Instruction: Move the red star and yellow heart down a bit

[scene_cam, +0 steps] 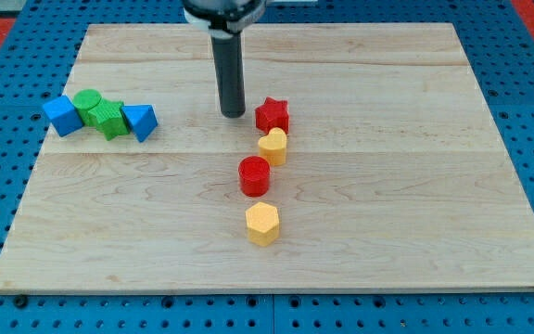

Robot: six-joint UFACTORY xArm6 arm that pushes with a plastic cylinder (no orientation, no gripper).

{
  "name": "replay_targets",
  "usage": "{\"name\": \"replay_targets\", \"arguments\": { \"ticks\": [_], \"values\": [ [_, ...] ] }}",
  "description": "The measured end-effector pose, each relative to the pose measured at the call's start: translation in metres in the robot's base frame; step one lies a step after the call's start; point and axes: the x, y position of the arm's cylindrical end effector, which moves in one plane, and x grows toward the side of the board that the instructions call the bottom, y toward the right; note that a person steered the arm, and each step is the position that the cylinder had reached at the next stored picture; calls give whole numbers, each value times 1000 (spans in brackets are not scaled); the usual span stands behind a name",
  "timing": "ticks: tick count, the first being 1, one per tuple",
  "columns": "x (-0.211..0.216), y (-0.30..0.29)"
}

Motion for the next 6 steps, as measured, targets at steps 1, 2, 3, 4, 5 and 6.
{"name": "replay_targets", "arguments": {
  "ticks": [1,2,3,4,5,6],
  "values": [
    [-32,-8],
    [-37,44],
    [5,40],
    [44,19],
    [78,1],
    [60,15]
  ]
}}
